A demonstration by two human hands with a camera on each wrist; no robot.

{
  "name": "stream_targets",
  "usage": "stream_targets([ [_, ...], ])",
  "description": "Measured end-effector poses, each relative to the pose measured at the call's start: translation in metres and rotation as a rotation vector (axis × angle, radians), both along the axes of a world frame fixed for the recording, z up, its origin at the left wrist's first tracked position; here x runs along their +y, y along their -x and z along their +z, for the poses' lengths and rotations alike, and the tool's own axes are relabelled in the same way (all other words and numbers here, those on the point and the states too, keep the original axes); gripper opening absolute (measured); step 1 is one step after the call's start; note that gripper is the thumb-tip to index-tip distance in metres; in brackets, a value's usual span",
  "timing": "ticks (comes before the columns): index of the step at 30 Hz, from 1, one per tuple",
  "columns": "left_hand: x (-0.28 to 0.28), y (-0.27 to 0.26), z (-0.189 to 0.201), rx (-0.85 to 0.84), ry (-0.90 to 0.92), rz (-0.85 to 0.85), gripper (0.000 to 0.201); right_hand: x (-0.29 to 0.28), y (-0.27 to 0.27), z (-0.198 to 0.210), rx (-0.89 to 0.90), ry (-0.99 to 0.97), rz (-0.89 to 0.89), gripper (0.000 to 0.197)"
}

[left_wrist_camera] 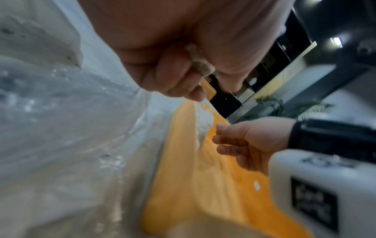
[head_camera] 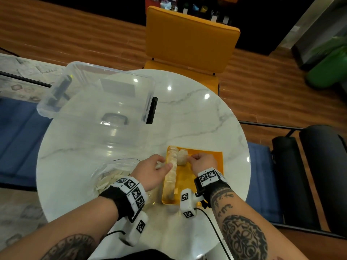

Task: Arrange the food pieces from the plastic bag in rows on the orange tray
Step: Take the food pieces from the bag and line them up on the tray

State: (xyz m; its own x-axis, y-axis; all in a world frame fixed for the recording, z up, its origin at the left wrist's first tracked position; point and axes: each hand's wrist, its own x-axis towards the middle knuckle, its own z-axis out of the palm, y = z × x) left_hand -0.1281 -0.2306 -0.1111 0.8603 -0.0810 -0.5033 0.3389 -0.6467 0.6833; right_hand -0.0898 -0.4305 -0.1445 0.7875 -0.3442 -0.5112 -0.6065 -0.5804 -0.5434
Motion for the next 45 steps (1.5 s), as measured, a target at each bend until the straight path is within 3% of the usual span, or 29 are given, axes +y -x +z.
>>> stream_targets([
  [4,-0.005,-0.003,0.020,0.212,0.584,0.368,0.027,0.006,0.018,0.019,-0.172,-0.115,0.048,0.025],
  [6,-0.011,-0.002,0.029,0.252,0.789,0.482,0.024,0.014,0.033,0.034,-0.256,-0.214,0.126,0.018],
  [10,-0.027,0.004,0.035,0.183,0.871,0.532,0.020,0.024,0.059,0.061,-0.315,-0.341,0.187,0.011],
  [14,-0.042,0.007,0.041,0.268,0.998,0.631,0.013,0.027,0.076,0.072,-0.328,-0.345,0.292,0.028],
  [18,-0.045,0.006,0.047,0.445,1.092,0.625,0.040,0.023,0.081,0.067,-0.441,-0.235,0.389,0.024],
  [22,-0.042,0.010,0.047,0.455,0.992,0.489,0.054,0.011,0.082,0.070,-0.483,-0.134,0.375,0.016],
  [26,-0.034,0.016,0.049,0.215,0.787,0.315,0.025,-0.004,0.076,0.081,-0.460,-0.148,0.386,0.013],
  [28,-0.030,0.018,0.045,0.110,0.701,0.154,0.034,-0.011,0.072,0.087,-0.417,-0.138,0.448,0.014],
  [32,-0.024,0.020,0.041,-0.108,0.431,-0.073,0.022,-0.015,0.066,0.092,-0.450,-0.135,0.417,0.010],
  [34,-0.023,0.018,0.039,-0.113,0.400,-0.054,0.027,-0.014,0.066,0.091,-0.472,-0.203,0.349,0.006],
  [36,-0.024,0.017,0.037,-0.125,0.417,-0.009,0.020,-0.009,0.068,0.087,-0.453,-0.250,0.352,0.011],
  [41,-0.020,0.016,0.019,-0.076,0.368,0.009,0.014,-0.004,0.069,0.059,-0.338,-0.211,0.279,0.004],
  [45,-0.009,0.008,0.006,-0.163,0.121,0.022,0.010,-0.009,0.060,0.042,-0.243,-0.078,0.315,0.007],
])
